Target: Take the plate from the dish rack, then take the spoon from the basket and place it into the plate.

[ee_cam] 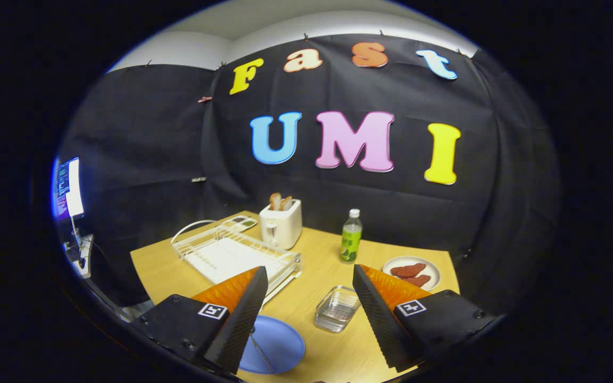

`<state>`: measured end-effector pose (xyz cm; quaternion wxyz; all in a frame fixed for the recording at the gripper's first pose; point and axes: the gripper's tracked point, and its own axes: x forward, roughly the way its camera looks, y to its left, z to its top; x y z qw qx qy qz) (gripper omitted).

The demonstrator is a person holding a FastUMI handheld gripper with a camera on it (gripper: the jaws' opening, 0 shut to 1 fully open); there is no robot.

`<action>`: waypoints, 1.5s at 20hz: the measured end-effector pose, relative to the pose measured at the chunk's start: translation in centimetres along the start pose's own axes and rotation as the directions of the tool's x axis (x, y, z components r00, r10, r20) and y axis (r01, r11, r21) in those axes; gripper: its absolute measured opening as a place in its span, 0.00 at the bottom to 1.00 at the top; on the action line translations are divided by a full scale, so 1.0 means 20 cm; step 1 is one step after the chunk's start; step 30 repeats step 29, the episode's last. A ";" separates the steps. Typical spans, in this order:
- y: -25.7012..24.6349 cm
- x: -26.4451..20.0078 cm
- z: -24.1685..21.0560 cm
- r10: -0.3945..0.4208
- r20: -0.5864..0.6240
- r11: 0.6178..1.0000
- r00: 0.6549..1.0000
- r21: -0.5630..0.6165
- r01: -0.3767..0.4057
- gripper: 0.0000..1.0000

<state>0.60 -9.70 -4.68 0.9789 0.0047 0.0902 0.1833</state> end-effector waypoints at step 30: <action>0.06 -0.30 0.22 -0.499 0.056 0.861 0.865 0.148 0.487 0.99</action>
